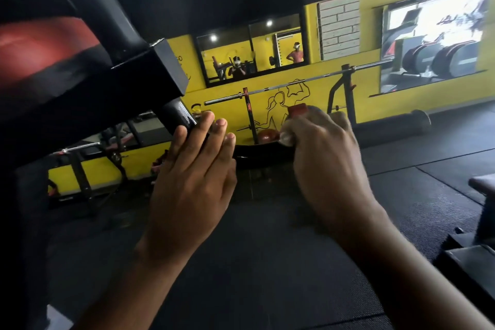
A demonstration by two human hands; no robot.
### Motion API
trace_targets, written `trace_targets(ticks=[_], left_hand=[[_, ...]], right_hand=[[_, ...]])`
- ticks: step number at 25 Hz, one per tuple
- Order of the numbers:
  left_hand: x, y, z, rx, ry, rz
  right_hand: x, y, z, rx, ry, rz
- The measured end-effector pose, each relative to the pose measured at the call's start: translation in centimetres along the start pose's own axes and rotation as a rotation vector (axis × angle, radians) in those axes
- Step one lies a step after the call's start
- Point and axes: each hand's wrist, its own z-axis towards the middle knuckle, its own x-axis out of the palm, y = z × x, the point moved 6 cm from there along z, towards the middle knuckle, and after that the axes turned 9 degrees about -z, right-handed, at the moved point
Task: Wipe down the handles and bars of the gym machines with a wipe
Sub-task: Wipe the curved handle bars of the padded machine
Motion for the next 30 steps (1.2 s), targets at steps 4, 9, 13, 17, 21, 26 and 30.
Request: trace_targets(ticks=[4,9,13,17,21,26,30], left_hand=[[0.4,-0.6,0.1,-0.005,-0.041,0.03],[1.1,-0.8,0.3,-0.028,-0.058,0.01],[1.5,-1.1,0.6,-0.045,-0.067,-0.043],[1.8,-1.4,0.7,-0.037,-0.077,-0.089],[1.8,-1.5,0.9,-0.033,-0.091,-0.087],[2.0,-1.7,0.9,-0.012,-0.076,-0.072],[2.2,-1.9,1.1,-0.013,-0.06,-0.058]], right_hand=[[-0.5,0.1,1.8,-0.196,0.149,-0.005],[-0.3,-0.2,4.0,-0.255,0.288,-0.018],[0.4,0.4,5.3,-0.283,0.429,-0.079],[0.0,0.1,6.0,-0.304,0.524,-0.17],[-1.1,-1.1,5.4,-0.333,0.42,-0.339],[-2.0,-1.5,3.1,-0.106,0.195,-0.304],[-1.9,-0.7,-0.1,-0.07,-0.011,-0.229]])
